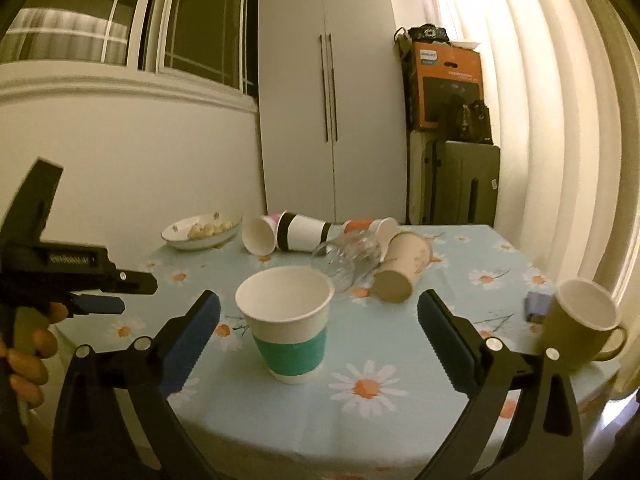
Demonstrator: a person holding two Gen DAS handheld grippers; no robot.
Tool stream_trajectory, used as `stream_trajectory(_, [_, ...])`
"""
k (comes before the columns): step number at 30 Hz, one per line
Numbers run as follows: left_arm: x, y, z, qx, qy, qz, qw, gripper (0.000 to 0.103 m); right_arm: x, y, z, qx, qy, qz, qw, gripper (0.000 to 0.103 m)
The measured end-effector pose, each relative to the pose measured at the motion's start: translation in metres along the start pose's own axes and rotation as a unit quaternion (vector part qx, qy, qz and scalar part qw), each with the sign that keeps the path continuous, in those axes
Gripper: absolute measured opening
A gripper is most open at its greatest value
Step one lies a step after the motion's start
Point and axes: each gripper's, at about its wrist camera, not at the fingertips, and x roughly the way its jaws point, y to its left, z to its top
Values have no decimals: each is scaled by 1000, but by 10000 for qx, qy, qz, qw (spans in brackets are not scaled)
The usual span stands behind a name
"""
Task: Flip cup upright
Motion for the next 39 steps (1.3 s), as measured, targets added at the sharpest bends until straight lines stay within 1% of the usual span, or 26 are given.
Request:
stream_trajectory(2, [-5,-6,-1,162,-99,15,9998,77,-10,-9,8,59,20,43,10000,98])
stream_trajectory(5, [-14,-22,-5,615,-307,79,9976,77,-25,-26,20,210,140,210,9995,98])
stream_trajectory(8, [-22,-37,-12,1010,-429,38,9940,79,-34,-41,30,216,370,388,9983,98])
stream_trajectory(10, [-28,-46,-20,1318,-494,15,9900,82,-38,-47,34,175,495,492,9974,98])
stream_trajectory(11, [-34,-52,-24,1518,-551,1,9869,86,-39,-49,37,127,554,566,9968,98])
stream_trajectory(14, [-45,-63,-35,1949,-690,-48,9784,87,-43,-53,42,-40,668,697,9953,98])
stream_trajectory(17, [-50,-70,-41,2140,-702,-140,9742,87,-45,-56,45,-133,717,739,9946,98])
stream_trajectory(19, [-56,-75,-44,2214,-706,-219,9724,87,-46,-59,45,-122,812,814,9933,98])
stream_trajectory(21, [-61,-82,-49,2306,-662,-245,9705,93,-47,-60,45,-118,854,825,9929,98])
stream_trajectory(24, [-68,-89,-58,2490,-628,-255,9661,94,-46,-61,46,-142,913,853,9921,98])
stream_trajectory(26, [-70,-91,-62,2541,-614,-261,9649,94,-46,-62,44,-99,966,869,9915,98])
stream_trajectory(29, [-73,-90,-67,2490,-649,-325,9658,97,-44,-64,40,-18,1047,867,9907,98])
stream_trajectory(33, [-65,-85,-71,2279,-549,-323,9716,96,-41,-67,31,-11,1173,725,9904,98])
stream_trajectory(39, [-60,-89,-73,2332,-582,-213,9704,96,-43,-68,27,3,1156,636,9913,98])
